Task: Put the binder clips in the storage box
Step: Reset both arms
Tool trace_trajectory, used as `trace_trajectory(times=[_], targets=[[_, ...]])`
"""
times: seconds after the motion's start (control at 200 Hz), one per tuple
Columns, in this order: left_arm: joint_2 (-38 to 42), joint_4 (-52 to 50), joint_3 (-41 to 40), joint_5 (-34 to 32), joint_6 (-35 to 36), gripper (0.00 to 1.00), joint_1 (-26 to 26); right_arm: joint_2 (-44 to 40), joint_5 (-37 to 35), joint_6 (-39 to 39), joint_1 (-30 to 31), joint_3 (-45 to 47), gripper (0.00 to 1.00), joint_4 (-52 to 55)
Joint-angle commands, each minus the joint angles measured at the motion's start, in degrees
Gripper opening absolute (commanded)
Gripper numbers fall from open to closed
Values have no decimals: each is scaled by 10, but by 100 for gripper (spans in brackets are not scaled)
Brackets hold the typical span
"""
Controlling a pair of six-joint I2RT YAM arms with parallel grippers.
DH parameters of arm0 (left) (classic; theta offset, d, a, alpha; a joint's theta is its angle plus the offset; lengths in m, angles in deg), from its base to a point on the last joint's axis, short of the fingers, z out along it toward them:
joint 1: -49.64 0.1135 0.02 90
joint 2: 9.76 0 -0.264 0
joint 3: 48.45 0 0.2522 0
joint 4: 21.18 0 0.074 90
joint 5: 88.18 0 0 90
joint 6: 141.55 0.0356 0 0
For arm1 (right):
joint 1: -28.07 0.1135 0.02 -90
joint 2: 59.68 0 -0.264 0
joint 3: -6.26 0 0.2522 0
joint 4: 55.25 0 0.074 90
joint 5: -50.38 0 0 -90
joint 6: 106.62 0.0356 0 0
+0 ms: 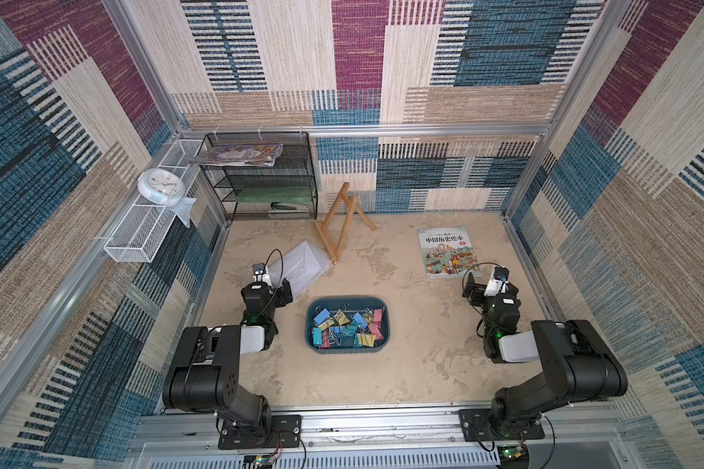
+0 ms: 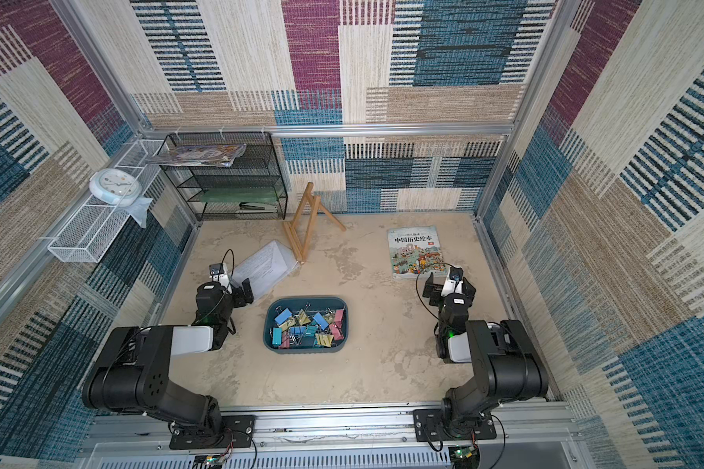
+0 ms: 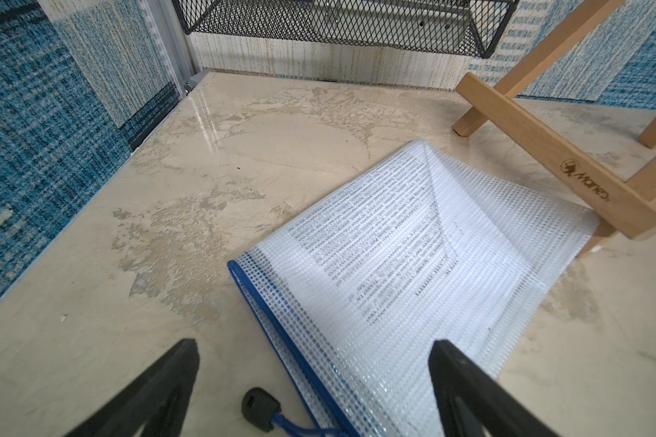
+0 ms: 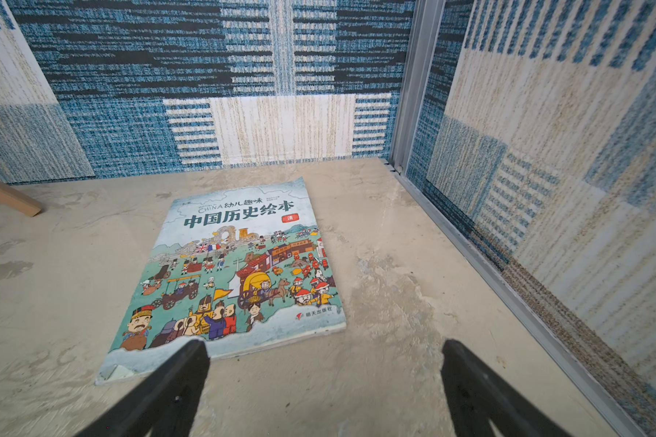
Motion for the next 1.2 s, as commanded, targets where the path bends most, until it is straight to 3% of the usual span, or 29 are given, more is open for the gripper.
trace_trajectory(times=[0.0,0.045,0.09,0.165,0.23,0.26,0.32,0.356,0.436,0.501,1.021,1.117,1.197], targets=[[9,55,-29,-10,-8,99,0,-19,8,9,-5,80,100,-150],[15,109,-62,-34,-18,99,0,-9,24,1,-7,110,100,-222],[16,150,-86,-49,-24,99,0,8,23,-1,-6,97,100,-222],[6,137,-75,-27,-16,99,0,20,5,5,-6,19,100,-98],[-1,18,-9,33,11,99,-1,-8,16,5,-5,-15,100,19],[3,-29,17,54,15,99,2,-11,10,8,-6,-2,100,-5],[-1,46,-18,40,4,99,7,12,-4,10,-7,4,100,-55],[-2,56,-22,38,3,99,7,16,-1,7,-7,-5,100,-42],[0,-23,16,51,8,99,7,-1,3,10,-6,-16,100,6],[-4,19,-2,46,6,99,7,0,5,9,-7,-14,100,2],[-1,-6,9,47,6,99,7,-2,9,4,-6,-17,100,12],[3,8,-1,47,7,99,7,-16,4,6,-6,26,100,-50],[13,93,-52,45,7,99,8,-7,51,-3,-12,127,100,-254]])
